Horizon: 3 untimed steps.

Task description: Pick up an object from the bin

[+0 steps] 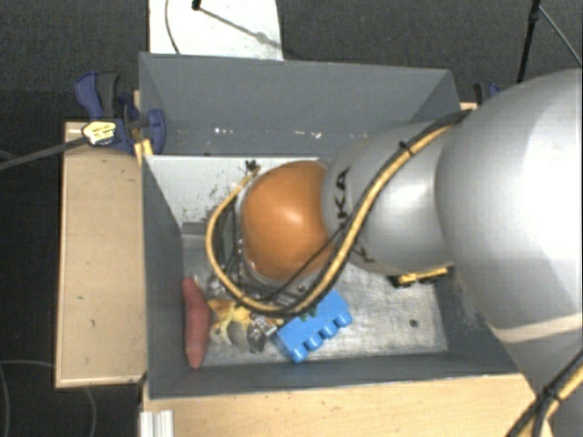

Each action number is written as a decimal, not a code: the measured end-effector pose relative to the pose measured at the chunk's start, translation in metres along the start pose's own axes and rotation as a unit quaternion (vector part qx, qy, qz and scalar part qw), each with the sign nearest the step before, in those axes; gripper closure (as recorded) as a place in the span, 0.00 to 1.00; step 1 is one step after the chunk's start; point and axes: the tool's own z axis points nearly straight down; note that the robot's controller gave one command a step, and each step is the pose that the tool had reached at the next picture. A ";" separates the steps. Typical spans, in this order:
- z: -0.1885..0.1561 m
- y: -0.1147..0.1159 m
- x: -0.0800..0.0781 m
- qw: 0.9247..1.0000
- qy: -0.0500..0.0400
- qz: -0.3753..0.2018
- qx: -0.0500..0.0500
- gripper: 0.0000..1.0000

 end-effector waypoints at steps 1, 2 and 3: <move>0.003 0.014 -0.021 0.997 0.001 -0.076 0.001 1.00; 0.005 0.015 -0.020 0.997 0.002 -0.076 0.000 1.00; 0.003 0.006 -0.018 0.998 0.003 -0.069 -0.001 1.00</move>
Offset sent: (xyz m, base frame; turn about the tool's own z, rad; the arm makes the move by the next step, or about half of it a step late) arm 0.0000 0.0000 0.0000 0.0000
